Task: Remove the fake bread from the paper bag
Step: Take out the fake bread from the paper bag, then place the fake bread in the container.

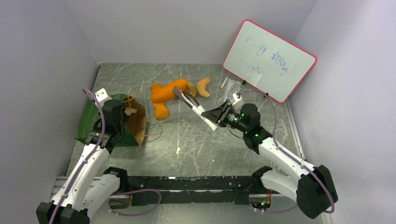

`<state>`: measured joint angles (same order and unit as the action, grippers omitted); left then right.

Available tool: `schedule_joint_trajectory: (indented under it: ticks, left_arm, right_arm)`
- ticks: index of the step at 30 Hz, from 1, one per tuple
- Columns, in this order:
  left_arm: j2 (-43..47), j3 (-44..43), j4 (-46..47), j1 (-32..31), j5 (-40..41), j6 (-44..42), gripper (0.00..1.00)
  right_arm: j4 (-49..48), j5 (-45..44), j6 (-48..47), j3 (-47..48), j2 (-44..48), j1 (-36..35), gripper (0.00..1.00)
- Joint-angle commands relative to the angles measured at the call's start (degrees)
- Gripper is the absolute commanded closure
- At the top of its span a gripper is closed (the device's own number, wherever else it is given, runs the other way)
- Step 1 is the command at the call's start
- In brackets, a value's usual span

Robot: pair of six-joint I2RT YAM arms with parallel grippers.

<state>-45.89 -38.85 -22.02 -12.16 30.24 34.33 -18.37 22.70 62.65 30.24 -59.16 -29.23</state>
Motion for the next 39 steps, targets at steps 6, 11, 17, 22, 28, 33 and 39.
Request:
schedule_joint_trajectory:
  ticks: [6, 11, 17, 22, 28, 33, 39]
  left_arm:
    - [0.9, -0.8, 1.6, -0.1, 0.4, -0.5, 0.93]
    - [1.7, -1.1, 1.3, -0.1, -0.3, -0.7, 0.93]
    - [1.9, -1.1, 1.5, -0.1, -1.8, -0.4, 0.93]
    - [1.9, -1.2, 1.2, -0.1, -3.2, -0.5, 0.93]
    - [3.1, -2.1, -0.4, -0.1, -3.9, -2.5, 0.93]
    - [8.5, -1.3, -0.4, -0.1, -7.9, -6.0, 0.93]
    - [13.7, -1.7, -1.8, -0.1, -13.7, -10.0, 0.93]
  right_arm:
    - [0.6, 6.7, 0.2, -2.3, 1.7, 7.4, 1.0]
    - [-3.4, 11.4, 3.1, -6.0, 0.4, 10.6, 1.0]
    - [-8.0, 13.5, 4.4, -8.1, -3.7, 12.1, 1.0]
    - [-12.5, 13.6, 5.4, -9.2, -8.0, 12.9, 1.0]
    - [-11.9, 13.7, 4.1, -9.5, -8.5, 14.8, 1.0]
    - [-11.0, 15.1, 3.0, -9.8, -9.2, 17.5, 1.0]
    - [-12.2, 16.1, 3.2, -10.2, -11.7, 18.2, 0.85]
